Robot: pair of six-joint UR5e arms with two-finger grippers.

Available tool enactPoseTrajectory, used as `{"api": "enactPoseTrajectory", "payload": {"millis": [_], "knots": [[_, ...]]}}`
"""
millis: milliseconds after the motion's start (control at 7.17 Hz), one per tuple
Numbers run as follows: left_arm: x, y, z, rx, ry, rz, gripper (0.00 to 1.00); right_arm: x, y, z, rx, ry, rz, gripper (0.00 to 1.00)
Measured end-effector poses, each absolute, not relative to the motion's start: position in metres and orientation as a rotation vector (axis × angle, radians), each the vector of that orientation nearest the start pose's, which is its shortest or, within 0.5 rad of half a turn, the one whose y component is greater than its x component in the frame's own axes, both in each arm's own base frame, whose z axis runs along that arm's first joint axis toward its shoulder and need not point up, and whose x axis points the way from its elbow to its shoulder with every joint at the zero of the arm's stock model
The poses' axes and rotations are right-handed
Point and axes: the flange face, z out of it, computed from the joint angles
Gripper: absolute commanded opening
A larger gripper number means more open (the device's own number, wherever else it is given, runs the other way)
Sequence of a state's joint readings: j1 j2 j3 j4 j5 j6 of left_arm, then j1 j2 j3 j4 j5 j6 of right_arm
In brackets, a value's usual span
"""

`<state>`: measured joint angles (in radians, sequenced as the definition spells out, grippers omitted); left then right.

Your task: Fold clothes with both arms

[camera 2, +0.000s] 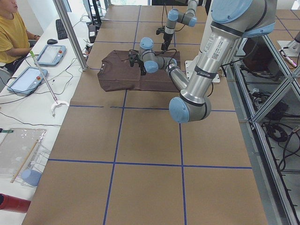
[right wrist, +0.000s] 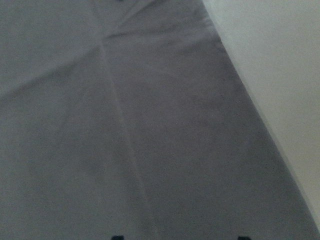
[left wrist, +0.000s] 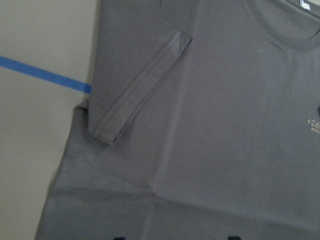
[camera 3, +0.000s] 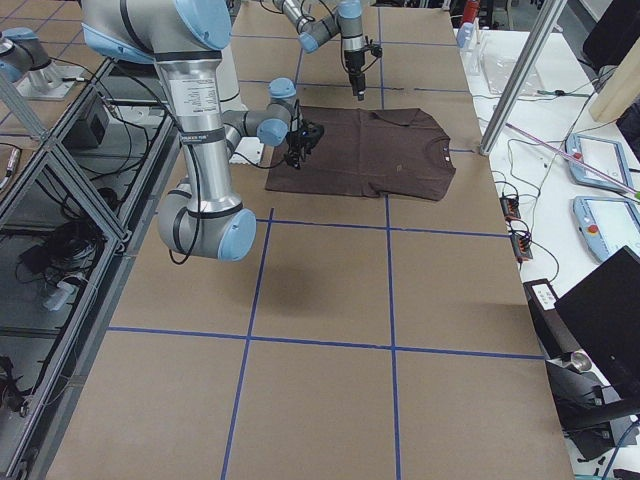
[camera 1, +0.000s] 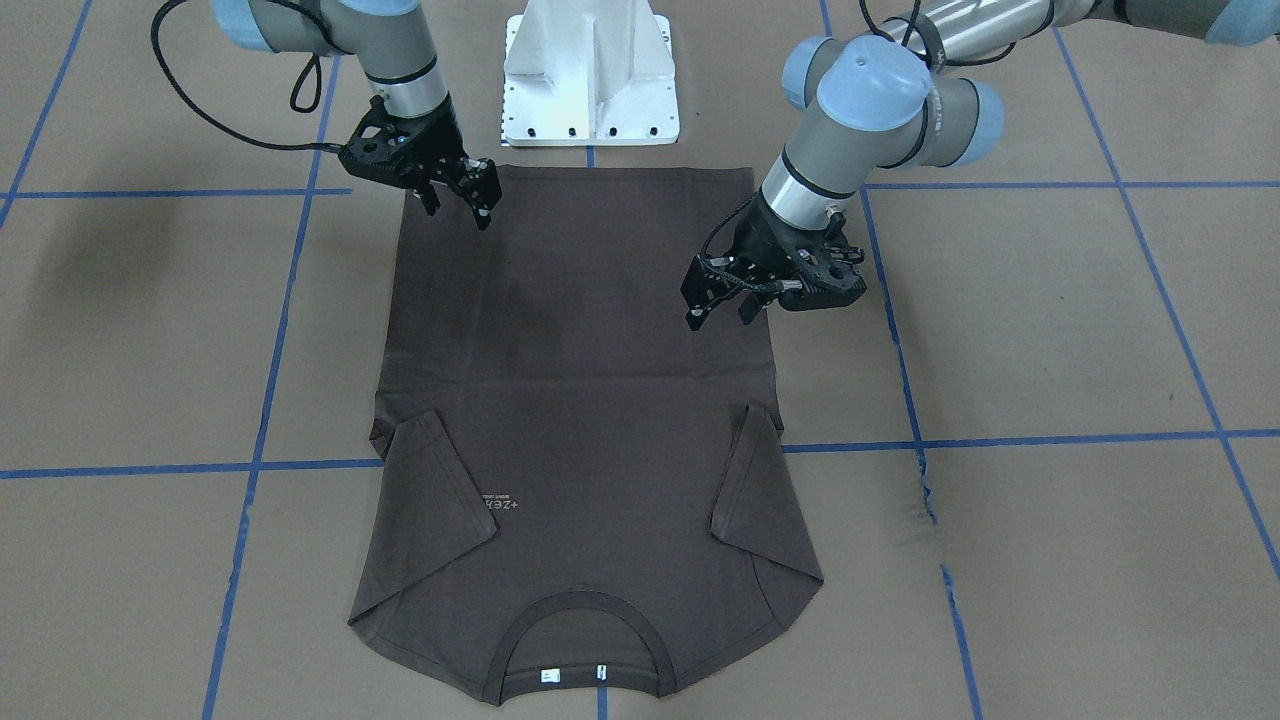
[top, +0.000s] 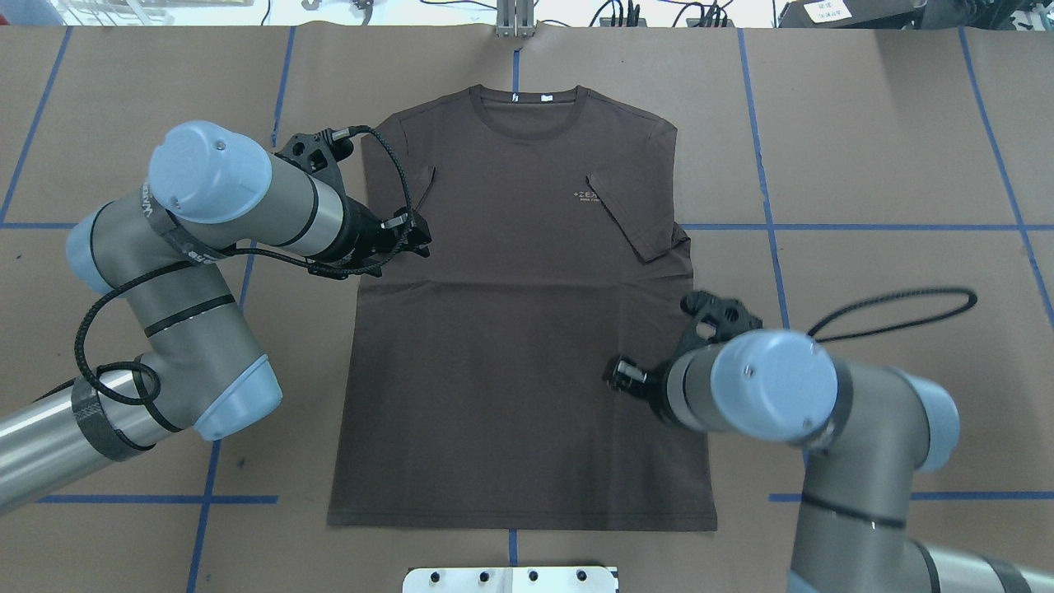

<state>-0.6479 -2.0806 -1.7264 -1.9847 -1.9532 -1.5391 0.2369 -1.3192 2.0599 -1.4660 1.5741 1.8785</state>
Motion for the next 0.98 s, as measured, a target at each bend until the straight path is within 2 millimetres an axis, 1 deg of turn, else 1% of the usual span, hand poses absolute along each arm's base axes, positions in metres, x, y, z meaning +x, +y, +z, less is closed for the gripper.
{"api": "enactPoseTrajectory", "payload": {"millis": [139, 279, 558, 697, 976], "knots": [[0.458, -0.464, 0.248, 0.025, 1.121, -0.347, 0.76, -0.489, -0.232, 0.313, -0.039, -0.820, 0.536, 0.58], [0.460, -0.462, 0.250, 0.019, 1.119, -0.350, 0.76, -0.486, -0.215, 0.327, -0.053, -0.778, 0.567, 0.59], [0.463, -0.459, 0.250, 0.005, 1.119, -0.360, 0.77, -0.483, -0.190, 0.341, -0.093, -0.736, 0.621, 0.61], [0.464, -0.459, 0.249, 0.003, 1.120, -0.364, 0.77, -0.484, -0.179, 0.347, -0.114, -0.719, 0.647, 0.61], [0.464, -0.458, 0.248, 0.004, 1.121, -0.367, 0.77, -0.486, -0.170, 0.358, -0.130, -0.693, 0.673, 0.61]]}}
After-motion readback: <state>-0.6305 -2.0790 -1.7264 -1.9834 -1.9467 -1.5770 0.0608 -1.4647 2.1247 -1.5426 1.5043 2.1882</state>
